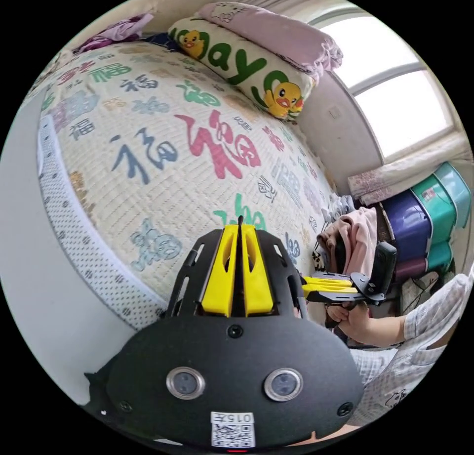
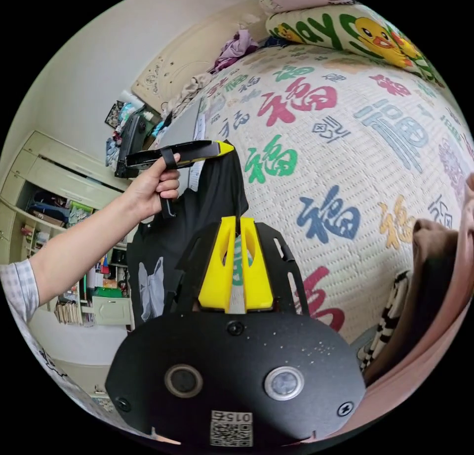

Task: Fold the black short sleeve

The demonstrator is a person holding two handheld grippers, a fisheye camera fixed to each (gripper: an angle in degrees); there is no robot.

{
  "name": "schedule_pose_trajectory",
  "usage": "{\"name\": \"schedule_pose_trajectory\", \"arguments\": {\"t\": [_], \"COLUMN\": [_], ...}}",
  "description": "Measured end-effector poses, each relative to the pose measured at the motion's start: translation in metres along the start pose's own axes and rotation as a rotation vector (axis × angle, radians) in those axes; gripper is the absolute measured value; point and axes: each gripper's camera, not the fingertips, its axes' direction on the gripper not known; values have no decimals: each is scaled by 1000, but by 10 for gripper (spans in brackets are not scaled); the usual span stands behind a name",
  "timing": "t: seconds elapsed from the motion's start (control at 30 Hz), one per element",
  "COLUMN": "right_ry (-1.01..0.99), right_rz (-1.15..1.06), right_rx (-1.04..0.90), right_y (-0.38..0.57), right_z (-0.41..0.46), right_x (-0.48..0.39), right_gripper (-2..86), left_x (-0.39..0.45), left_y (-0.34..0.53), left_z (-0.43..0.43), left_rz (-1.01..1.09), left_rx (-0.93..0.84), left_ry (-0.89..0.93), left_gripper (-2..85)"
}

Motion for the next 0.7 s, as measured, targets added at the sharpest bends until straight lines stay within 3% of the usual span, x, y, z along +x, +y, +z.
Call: {"name": "schedule_pose_trajectory", "arguments": {"t": [0.27,0.47,0.7], "right_ry": [54,45,24], "right_rz": [126,135,116], "right_rx": [-75,-104,-135], "right_y": [17,28,48], "right_z": [-9,-22,-45], "right_x": [32,39,54], "right_gripper": [6,11,42], "left_x": [54,88,154], "left_y": [-8,9,57], "left_z": [13,-33,-131], "left_rz": [23,17,29], "left_rx": [-63,-55,91], "left_ry": [-58,-85,-237], "left_gripper": [3,8,17]}}
